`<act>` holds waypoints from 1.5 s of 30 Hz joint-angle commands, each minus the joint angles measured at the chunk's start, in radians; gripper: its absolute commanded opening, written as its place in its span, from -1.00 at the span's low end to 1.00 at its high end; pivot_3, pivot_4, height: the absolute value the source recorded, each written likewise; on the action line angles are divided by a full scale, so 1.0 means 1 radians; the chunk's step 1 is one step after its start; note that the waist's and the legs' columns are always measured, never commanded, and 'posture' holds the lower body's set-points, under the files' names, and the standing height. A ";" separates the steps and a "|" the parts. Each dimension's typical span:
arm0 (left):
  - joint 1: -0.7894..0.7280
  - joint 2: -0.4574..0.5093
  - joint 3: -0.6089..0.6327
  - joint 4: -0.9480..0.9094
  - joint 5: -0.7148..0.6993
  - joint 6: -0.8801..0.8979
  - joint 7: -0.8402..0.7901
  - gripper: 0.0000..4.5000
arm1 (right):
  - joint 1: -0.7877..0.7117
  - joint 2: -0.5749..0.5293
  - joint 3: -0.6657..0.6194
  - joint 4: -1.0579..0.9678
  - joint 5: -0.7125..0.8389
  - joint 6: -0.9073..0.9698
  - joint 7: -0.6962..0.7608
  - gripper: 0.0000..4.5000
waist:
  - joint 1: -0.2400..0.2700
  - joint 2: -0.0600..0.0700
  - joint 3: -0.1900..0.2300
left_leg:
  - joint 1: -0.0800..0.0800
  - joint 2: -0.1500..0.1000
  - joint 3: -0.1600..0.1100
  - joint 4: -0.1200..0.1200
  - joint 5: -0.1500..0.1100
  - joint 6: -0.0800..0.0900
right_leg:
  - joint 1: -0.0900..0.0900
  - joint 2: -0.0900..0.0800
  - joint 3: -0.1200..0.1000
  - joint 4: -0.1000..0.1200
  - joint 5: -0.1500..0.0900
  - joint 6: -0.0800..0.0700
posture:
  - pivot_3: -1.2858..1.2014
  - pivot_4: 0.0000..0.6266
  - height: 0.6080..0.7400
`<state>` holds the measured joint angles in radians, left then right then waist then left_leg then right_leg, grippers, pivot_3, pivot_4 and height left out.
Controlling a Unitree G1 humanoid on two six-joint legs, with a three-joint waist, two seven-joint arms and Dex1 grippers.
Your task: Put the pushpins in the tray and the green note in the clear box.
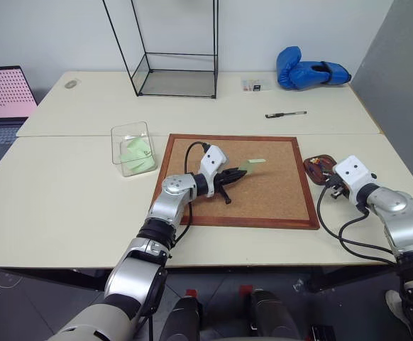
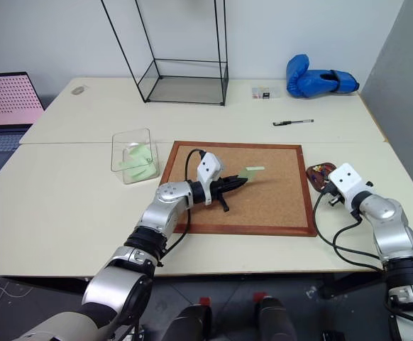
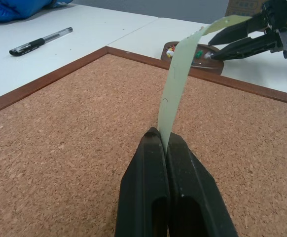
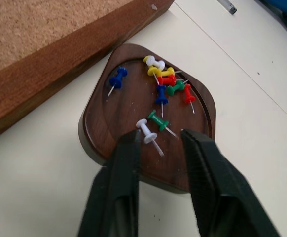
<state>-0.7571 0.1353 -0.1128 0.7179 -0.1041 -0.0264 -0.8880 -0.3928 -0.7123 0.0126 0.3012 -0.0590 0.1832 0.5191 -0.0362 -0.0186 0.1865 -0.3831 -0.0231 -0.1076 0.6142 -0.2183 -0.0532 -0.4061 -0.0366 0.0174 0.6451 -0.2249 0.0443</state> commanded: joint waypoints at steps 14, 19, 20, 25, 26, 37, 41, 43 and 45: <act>-0.017 0.129 0.062 -0.260 -0.007 0.141 0.098 -1.00 | -0.002 0.004 -0.075 -0.341 0.203 0.138 0.188 0.70 | -0.001 0.000 0.000 | 0.000 0.001 -0.001 0.000 0.000 0.000 | 0.000 0.000 0.000 0.000 0.000 0.000 | 0.03 -0.52 1.00; 0.036 0.293 0.123 -0.408 0.024 0.282 0.175 -1.00 | -0.061 0.079 -0.021 -0.516 0.353 0.249 0.278 0.70 | -0.017 0.000 0.001 | 0.000 0.002 -0.001 0.000 0.000 0.000 | 0.000 0.001 0.000 0.000 0.000 0.000 | 0.03 -0.52 1.00; 0.045 0.320 0.133 -0.423 0.031 0.297 0.192 -1.00 | -0.076 0.089 -0.006 -0.525 0.357 0.261 0.284 0.70 | -0.019 0.000 0.001 | 0.000 0.002 -0.001 0.000 0.000 0.000 | 0.000 0.001 0.000 0.001 0.000 0.000 | 0.03 -0.52 1.00; 0.073 0.440 0.198 -0.456 0.059 0.365 0.282 -1.00 | -0.170 0.161 0.068 -0.547 0.396 0.305 0.308 0.70 | -0.016 0.000 0.001 | 0.000 0.001 -0.002 0.000 0.000 0.000 | 0.000 0.001 -0.001 0.001 0.000 0.000 | 0.03 -0.52 1.00; 0.072 0.453 0.211 -0.451 0.060 0.375 0.301 -1.00 | -0.182 0.172 0.079 -0.550 0.404 0.313 0.315 0.70 | -0.014 0.000 0.001 | 0.000 0.001 -0.003 0.000 0.000 0.000 | 0.000 0.001 -0.001 0.001 0.000 0.000 | 0.03 -0.52 1.00; -0.001 0.512 0.228 -0.219 0.128 0.325 0.477 -1.00 | -0.253 0.255 0.182 -0.510 0.370 0.299 0.326 0.70 | 0.007 -0.001 0.001 | -0.002 0.001 -0.003 0.000 0.000 0.000 | -0.002 0.000 -0.002 0.000 0.000 0.000 | 0.03 -0.52 1.00; -0.011 0.494 0.222 -0.172 0.128 0.315 0.492 -1.00 | -0.252 0.257 0.188 -0.519 0.362 0.304 0.327 0.70 | 0.006 -0.001 0.001 | -0.002 0.001 -0.003 0.000 0.000 0.000 | -0.003 0.000 -0.002 0.000 0.000 0.000 | 0.03 -0.52 1.00; -0.016 0.482 0.228 -0.158 0.118 0.318 0.499 -0.92 | -0.251 0.257 0.188 -0.524 0.361 0.309 0.326 0.72 | 0.006 -0.001 0.001 | -0.003 0.001 -0.003 0.000 0.000 0.000 | -0.003 0.000 -0.002 0.001 0.000 0.000 | 0.03 -0.52 1.00; -0.021 0.472 0.234 -0.153 0.107 0.322 0.498 -0.77 | -0.251 0.257 0.188 -0.528 0.361 0.312 0.326 0.74 | 0.005 -0.001 0.001 | -0.003 0.001 -0.003 0.000 0.000 0.000 | -0.003 0.000 -0.002 0.001 0.000 0.000 | 0.03 -0.52 1.00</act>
<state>-0.7483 0.6037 0.1048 0.5724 0.0148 0.3104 -0.4011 -0.6236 -0.4565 0.2160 -0.1922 0.2966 0.4983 0.8457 -0.0314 -0.0194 0.1876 -0.3858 -0.0223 -0.1103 0.6139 -0.2183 -0.0535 -0.4094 -0.0368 0.0153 0.6457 -0.2249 0.0439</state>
